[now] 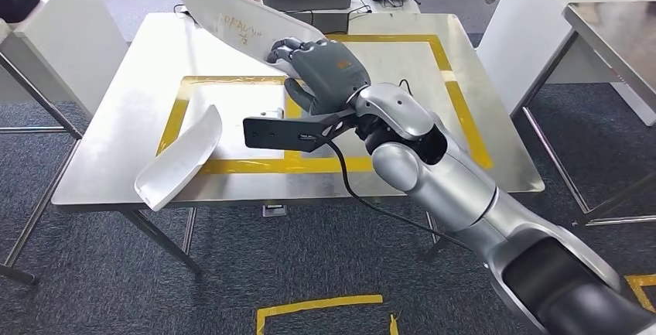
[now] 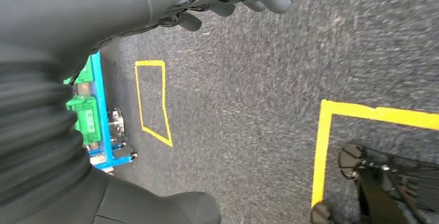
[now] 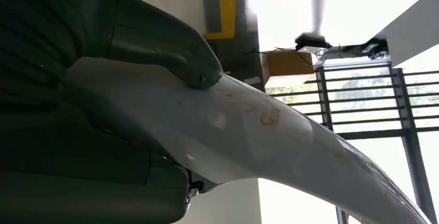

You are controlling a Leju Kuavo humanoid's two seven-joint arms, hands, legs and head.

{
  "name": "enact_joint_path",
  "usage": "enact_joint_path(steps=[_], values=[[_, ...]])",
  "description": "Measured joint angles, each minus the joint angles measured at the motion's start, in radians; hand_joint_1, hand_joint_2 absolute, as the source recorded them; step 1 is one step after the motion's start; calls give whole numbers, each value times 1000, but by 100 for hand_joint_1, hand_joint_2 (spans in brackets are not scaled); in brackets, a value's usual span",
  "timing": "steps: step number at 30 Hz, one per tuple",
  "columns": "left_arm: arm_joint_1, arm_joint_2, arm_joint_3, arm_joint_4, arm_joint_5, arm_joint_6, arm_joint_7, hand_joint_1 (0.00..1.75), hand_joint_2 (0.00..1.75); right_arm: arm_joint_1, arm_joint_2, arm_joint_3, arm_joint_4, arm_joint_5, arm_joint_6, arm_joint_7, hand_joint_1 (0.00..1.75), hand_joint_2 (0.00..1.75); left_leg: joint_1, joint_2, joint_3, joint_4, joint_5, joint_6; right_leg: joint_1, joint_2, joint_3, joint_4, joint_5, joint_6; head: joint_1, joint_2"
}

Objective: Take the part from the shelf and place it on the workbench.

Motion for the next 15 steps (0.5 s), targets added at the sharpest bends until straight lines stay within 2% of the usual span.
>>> enact_joint_path(steps=[1,2,3,5,6,7,8,9,12,15], values=[[0,0,0,0,-2,0,-1,0,175,-5,1,-1,23,-7,-2,1,175,175,-1,-1,6,0,-6,2,0,0,-38,46,-17,0,0,0],[0,0,0,0,-4,0,-3,0,175,-10,2,-2,49,-13,-6,0,175,175,-2,-2,13,0,-11,2,0,0,-61,63,-18,0,0,0],[1,0,0,0,-6,0,-5,0,175,-16,3,-3,80,-19,-14,-3,175,175,-3,-4,22,0,-18,2,1,0,-67,41,5,-3,0,0],[2,-1,0,0,-10,0,-7,0,175,-39,5,-5,151,-27,-36,-15,175,175,-6,-7,39,0,-30,0,6,-1,-37,-85,103,-18,0,0],[1,-3,0,0,-13,0,-10,0,175,-55,6,-6,192,-31,-47,-20,175,175,-8,-9,46,0,-36,-3,11,-2,-19,-150,140,-26,0,0],[1,-5,1,0,-16,0,-12,0,175,-72,10,-7,232,-34,-57,-22,175,175,-9,-9,49,0,-41,-8,15,-2,-4,-196,161,-33,0,0],[0,-6,1,0,-19,0,-16,0,175,-87,16,-8,272,-36,-63,-18,175,175,-9,-10,51,0,-46,-13,19,-3,3,-220,170,-37,1,0],[0,-7,1,0,-22,0,-20,0,175,-100,21,-11,318,-37,-70,-12,175,175,-10,-10,51,2,-48,-16,20,-3,8,-225,167,-33,2,0],[-2,-10,1,-1,-28,0,-26,0,175,-138,41,-22,480,-34,-97,16,175,175,-11,-7,61,-2,-55,-12,18,-2,19,-230,179,-29,2,0],[-8,-15,1,-1,-34,0,-26,0,175,-170,56,-35,640,-33,-118,54,175,175,-11,-6,71,-14,-56,-15,19,-2,21,-230,173,-36,2,0]])
